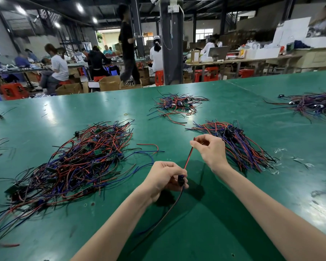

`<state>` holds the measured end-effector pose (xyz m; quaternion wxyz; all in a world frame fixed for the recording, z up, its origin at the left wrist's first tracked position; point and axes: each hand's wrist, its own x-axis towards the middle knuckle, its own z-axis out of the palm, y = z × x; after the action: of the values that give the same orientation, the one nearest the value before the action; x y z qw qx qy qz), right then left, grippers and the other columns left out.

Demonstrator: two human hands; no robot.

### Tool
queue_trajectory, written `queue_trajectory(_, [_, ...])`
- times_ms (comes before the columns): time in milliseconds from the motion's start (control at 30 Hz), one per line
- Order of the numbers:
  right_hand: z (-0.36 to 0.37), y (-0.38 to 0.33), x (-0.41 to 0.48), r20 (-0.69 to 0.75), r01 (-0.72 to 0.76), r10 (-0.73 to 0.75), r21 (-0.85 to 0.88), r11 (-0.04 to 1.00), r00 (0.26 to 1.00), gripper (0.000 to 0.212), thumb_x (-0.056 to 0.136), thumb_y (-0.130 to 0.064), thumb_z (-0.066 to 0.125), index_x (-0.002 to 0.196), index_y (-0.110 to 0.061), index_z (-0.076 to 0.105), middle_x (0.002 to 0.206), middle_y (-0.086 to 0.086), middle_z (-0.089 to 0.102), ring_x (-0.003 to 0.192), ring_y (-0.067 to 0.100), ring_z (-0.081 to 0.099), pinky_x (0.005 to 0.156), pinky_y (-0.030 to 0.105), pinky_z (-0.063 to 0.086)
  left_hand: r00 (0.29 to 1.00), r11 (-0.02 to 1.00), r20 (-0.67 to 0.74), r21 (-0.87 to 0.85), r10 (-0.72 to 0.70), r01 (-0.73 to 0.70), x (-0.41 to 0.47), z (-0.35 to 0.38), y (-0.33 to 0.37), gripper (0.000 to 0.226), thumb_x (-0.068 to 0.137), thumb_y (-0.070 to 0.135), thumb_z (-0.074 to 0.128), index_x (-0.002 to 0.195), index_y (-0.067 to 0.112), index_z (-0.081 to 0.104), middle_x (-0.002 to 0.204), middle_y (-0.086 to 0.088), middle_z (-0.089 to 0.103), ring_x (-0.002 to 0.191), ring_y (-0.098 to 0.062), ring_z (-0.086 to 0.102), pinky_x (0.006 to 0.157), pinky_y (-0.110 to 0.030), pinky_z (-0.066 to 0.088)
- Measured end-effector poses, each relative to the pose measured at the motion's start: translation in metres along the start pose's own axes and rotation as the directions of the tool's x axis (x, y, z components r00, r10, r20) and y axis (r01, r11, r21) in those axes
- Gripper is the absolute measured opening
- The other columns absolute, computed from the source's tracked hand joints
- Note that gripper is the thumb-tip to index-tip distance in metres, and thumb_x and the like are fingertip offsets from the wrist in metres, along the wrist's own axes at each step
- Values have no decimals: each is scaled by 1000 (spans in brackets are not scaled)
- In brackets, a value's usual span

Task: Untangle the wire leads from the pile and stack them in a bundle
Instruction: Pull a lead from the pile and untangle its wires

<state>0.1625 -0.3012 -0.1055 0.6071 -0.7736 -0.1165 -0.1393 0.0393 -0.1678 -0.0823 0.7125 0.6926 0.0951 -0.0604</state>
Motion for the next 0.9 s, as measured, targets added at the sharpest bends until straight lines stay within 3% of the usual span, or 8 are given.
queue_trajectory(133, [1,-2,0,-20,37,-38,-36,999,999,15,78,-19,76,68,-20,65,61,-8,60,54,4,49,59,18,41,1000,1000,7,2,-2,2,1,-1,1,19,84,-1,61,65,3,59,56,-10,62,45,-20,62,46,-21,51])
queue_trajectory(333, [-4,2,6,-54,-70,69,0,998,996,24,84,-24,70,62,-18,64,51,-7,54,51,14,45,62,31,39,1000,1000,21,2,-9,9,-1,-3,0,19,84,0,60,66,3,58,56,-9,62,46,-19,63,42,-18,45])
queue_trajectory(467, [-2,4,2,-61,127,-137,-145,981,989,13,83,-15,72,74,-6,69,72,4,62,67,17,54,70,26,42,1000,1000,30,11,-6,6,2,-1,-1,19,84,1,60,65,4,58,56,-9,63,47,-19,63,42,-18,45])
queue_trajectory(600, [-3,4,3,-43,313,-333,-249,917,942,10,83,-11,72,78,-4,68,74,2,57,66,16,51,66,17,37,1000,1000,17,-6,-7,7,3,-1,-2,20,84,1,60,65,4,58,56,-10,63,46,-19,63,42,-18,45])
queue_trajectory(700, [-2,-3,3,1,-38,38,77,996,999,17,85,-24,70,84,-10,61,77,3,58,59,13,50,56,19,44,999,997,-33,-82,9,-12,5,-2,-3,25,83,-3,60,59,4,60,57,-14,61,44,-20,61,42,-20,47])
queue_trajectory(767, [1,-12,-2,213,-367,310,336,867,927,23,87,-29,66,88,-8,57,77,5,56,52,11,46,47,23,43,997,992,-76,-121,30,-39,6,-4,-4,26,83,-4,60,59,4,61,58,-16,59,44,-21,60,42,-20,47])
queue_trajectory(833, [5,-16,-9,427,-510,362,306,804,828,24,88,-27,64,84,-3,61,73,6,56,49,10,43,44,21,40,992,988,-115,-141,51,-67,7,-5,-3,23,84,-4,60,62,2,61,58,-15,61,44,-21,60,42,-20,47])
queue_trajectory(900, [12,-19,-20,566,-488,294,226,843,770,21,86,-23,66,75,-4,65,65,5,57,44,10,42,42,20,36,986,980,-152,-175,69,-96,8,-7,-4,21,84,-3,61,64,1,60,54,-12,60,42,-19,58,42,-20,46])
